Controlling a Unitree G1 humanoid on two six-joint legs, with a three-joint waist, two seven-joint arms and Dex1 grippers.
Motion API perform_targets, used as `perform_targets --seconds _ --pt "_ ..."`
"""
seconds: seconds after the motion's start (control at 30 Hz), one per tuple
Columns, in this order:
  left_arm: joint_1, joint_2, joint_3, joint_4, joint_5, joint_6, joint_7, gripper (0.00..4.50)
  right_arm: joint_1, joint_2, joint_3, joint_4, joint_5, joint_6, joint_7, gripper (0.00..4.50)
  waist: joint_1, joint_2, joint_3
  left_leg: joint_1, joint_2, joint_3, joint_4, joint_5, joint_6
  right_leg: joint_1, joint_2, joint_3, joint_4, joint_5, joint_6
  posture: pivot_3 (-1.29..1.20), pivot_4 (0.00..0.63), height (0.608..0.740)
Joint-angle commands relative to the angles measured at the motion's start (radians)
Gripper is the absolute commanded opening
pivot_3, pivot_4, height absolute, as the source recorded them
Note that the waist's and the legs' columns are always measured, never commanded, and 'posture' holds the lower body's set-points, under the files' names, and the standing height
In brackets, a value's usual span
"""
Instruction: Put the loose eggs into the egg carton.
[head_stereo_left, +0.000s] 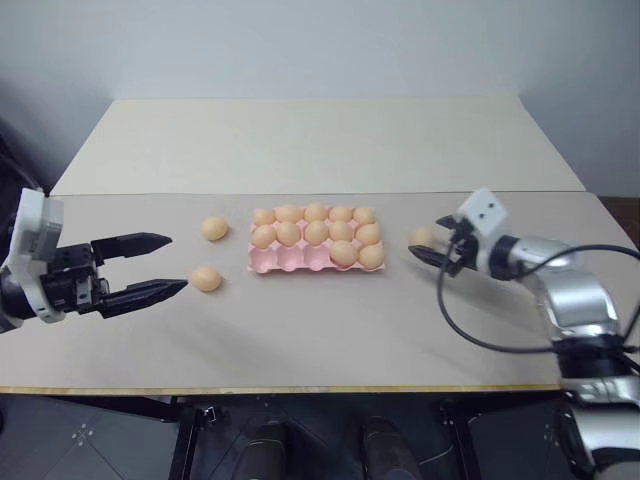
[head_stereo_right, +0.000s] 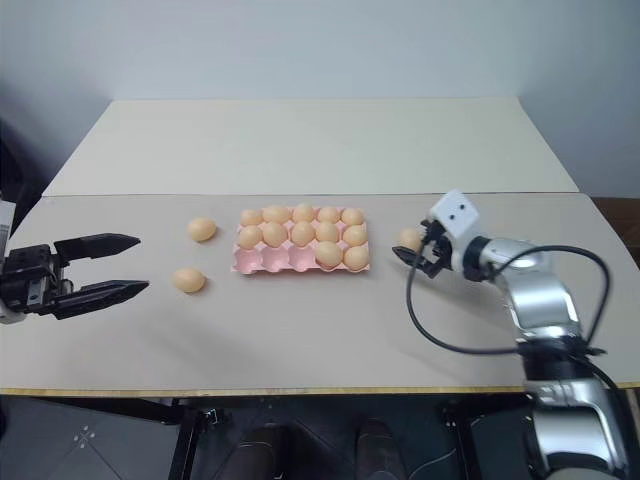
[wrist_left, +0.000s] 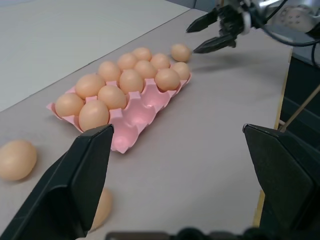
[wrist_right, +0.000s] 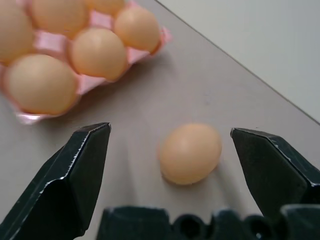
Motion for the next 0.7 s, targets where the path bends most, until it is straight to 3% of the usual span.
perform_targets --seconds 0.03,0.2,0.43,0.57,0.7 --pt "-0.008 0.013 0.017 -0.01 -0.013 -0.006 -0.007 4.5 -0.057 0.021 0.01 0.101 -0.05 -0.08 -0.039 4.45 0.002 0.0 0.0 -0.001 0.0 0.0 0.0 0.0 0.0 0.0 0.0 0.0 0.0 0.0 0.0 0.0 0.15 0.74" --pt "0.012 0.011 0.032 -0.03 -0.017 0.001 -0.002 4.5 -0.133 0.086 0.026 0.3 -0.115 -0.151 -0.126 4.45 0.002 0.0 0.0 0.0 0.0 0.0 0.001 0.001 -0.001 0.0 0.0 0.0 0.001 0.0 0.0 0.0 0.15 0.74" --pt "0.018 0.016 0.05 -0.041 -0.024 0.011 0.006 4.5 -0.111 0.087 0.018 0.213 -0.108 -0.178 -0.099 2.29 0.0 0.0 0.0 0.001 0.0 0.0 0.001 0.001 -0.001 0.001 0.0 0.001 0.001 0.0 0.0 0.0 0.15 0.74" --pt "0.023 0.017 0.058 -0.042 -0.027 0.011 0.008 4.5 -0.092 0.091 0.008 -0.016 -0.072 -0.089 -0.084 2.26 -0.001 0.0 0.0 0.001 0.0 0.0 0.001 0.001 -0.001 0.0 0.0 0.001 0.001 0.0 0.0 0.0 0.15 0.74" --pt "0.024 0.017 0.06 -0.048 -0.035 0.016 0.018 4.5 -0.15 0.173 0.068 -0.21 -0.043 0.057 -0.074 2.26 -0.019 0.0 0.0 0.002 0.001 0.0 0.001 0.001 -0.001 0.0 0.002 0.002 0.003 0.0 0.0 0.0 0.15 0.74"
